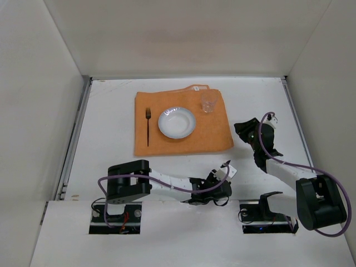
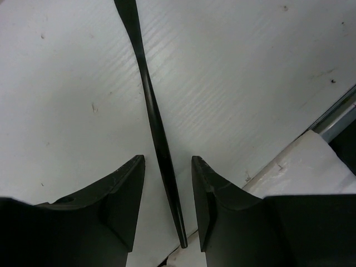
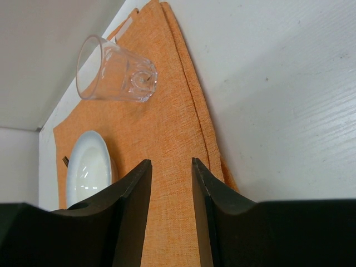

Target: Set the dinner table for one person

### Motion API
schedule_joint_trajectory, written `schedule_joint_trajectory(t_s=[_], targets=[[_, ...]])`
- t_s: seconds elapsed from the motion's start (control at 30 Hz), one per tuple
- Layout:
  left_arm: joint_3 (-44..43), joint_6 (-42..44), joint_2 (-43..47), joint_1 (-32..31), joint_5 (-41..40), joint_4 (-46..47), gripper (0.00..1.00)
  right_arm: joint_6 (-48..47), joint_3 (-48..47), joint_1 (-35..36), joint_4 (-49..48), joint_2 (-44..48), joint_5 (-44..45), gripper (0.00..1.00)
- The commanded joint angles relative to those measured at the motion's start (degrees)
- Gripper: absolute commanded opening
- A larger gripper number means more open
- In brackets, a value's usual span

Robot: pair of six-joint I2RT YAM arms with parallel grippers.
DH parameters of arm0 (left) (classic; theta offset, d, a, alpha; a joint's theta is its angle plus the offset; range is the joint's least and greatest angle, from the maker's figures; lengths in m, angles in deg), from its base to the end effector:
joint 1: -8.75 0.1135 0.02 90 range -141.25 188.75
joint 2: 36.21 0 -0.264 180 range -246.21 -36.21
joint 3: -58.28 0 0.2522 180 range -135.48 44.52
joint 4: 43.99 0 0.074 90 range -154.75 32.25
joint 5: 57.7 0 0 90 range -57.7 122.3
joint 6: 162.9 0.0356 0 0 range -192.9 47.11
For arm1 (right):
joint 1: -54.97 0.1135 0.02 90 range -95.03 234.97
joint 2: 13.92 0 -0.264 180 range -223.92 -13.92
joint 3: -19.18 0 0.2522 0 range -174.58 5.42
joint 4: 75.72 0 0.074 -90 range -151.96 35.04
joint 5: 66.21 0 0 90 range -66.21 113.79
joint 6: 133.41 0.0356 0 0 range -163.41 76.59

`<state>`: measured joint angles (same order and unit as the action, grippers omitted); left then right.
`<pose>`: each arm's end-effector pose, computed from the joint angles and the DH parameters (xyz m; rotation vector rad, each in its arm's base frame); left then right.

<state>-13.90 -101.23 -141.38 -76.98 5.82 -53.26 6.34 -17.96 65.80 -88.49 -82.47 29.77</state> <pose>0.0440 -0.3767 0.1598 0.8798 2.0975 -0.5502 0.2387 0.0419 0.1928 0.7154 1.8061 0.6155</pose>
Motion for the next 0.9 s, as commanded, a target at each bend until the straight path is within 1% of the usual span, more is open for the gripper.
schedule_joint_trajectory(t_s=[0.0, 0.1, 0.17, 0.27, 0.33, 0.4, 0.5, 0.67, 0.77, 0.87], targets=[[1.02, -1.54, -0.39, 0.61, 0.9, 2.19, 0.36, 0.16, 0.26, -0.33, -2.92, 0.61, -0.18, 0.41], [1.02, -1.9, -1.18, 0.7, 0.9, 2.63, 0.32, 0.16, 0.35, -0.33, -2.92, 0.79, -0.18, 0.41], [1.02, -1.9, -1.88, 0.7, 1.51, 2.89, 0.26, 0.25, 0.44, -0.42, -2.92, 0.88, -0.18, 0.41], [1.19, -1.98, -2.24, 0.53, 2.4, 3.15, 0.13, 0.34, 0.52, -0.5, -2.92, 1.14, -0.18, 0.41], [1.81, -2.16, -1.1, 0.44, 2.14, 2.81, 0.1, 0.34, 0.61, -0.5, -2.92, 1.32, -0.09, 0.41], [2.95, -2.51, 1.35, 0.26, 1.7, 2.72, 0.08, 0.34, 0.7, -0.5, -2.92, 1.41, 0.0, 0.41], [5.5, -3.47, 7.32, 0.09, 0.29, 2.19, 0.08, 0.34, 0.7, -0.5, -2.92, 1.41, 0.17, 0.41], [10.24, -6.29, 19.89, 1.14, -2.52, 1.22, 0.08, 0.34, 0.7, -0.59, -2.74, 1.32, 0.44, 0.41], [12.61, -7.78, 25.17, 3.59, -2.96, 1.75, 0.08, 0.34, 0.7, -0.42, -2.74, 1.32, 0.53, 0.41], [13.85, -8.66, 28.6, 7.8, -3.49, 2.27, 0.08, 0.34, 0.7, -0.42, -2.83, 1.23, 0.44, 0.41]])
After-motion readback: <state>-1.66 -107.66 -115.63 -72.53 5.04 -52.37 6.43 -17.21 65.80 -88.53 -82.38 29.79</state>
